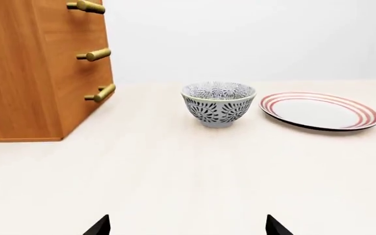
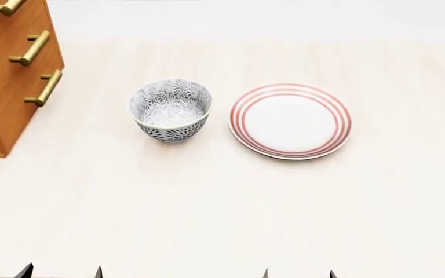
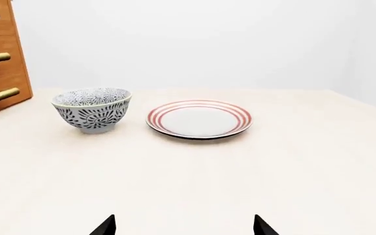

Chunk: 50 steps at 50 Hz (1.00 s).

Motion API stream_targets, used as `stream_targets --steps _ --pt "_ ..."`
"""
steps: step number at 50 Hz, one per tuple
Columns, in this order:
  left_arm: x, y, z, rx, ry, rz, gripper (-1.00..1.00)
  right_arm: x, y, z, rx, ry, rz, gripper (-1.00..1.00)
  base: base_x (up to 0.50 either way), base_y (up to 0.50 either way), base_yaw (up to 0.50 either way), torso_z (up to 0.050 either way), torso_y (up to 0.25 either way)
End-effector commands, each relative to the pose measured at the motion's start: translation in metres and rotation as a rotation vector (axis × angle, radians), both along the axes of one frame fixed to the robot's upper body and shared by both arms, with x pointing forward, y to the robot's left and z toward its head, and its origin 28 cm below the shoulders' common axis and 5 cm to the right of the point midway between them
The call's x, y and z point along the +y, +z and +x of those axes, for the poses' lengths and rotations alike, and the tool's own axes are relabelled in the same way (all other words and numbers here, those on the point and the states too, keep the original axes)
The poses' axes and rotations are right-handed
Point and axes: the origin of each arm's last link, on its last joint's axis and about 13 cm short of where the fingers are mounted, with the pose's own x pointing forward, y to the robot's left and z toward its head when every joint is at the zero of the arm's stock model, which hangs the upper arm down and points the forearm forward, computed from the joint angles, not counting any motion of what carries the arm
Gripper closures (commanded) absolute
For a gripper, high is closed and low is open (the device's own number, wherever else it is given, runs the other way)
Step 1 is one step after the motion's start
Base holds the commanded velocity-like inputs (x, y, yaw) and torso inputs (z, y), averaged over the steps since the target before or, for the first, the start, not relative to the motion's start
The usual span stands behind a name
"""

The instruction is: Open the top drawer of the cabinet.

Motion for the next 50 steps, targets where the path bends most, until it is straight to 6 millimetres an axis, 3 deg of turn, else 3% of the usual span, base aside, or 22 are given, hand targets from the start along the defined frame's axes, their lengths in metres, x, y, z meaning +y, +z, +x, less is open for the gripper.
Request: stream_targets --steps 1,23,50 --pt "0.0002 0.0006 0.0005 -0.002 0.003 -0.008 -1.0 0.0001 0.0008 -0.0001 -0.002 0.001 0.002 -1.0 0.0 0.0 0.0 0.05 0.0" --pt "-0.0009 0.0023 -0.0004 -0.002 0.002 -0.004 -1.0 0.0002 0.0004 0.0002 0.001 0.001 0.0 -1.0 0.0 0.0 0.0 0.05 0.0" --pt "-0.0008 0.0017 0.0002 -0.01 -0.003 -0.017 -1.0 0.0007 0.0018 -0.0003 -0.017 0.017 0.007 -1.0 0.46 0.0 0.0 0.0 0.0"
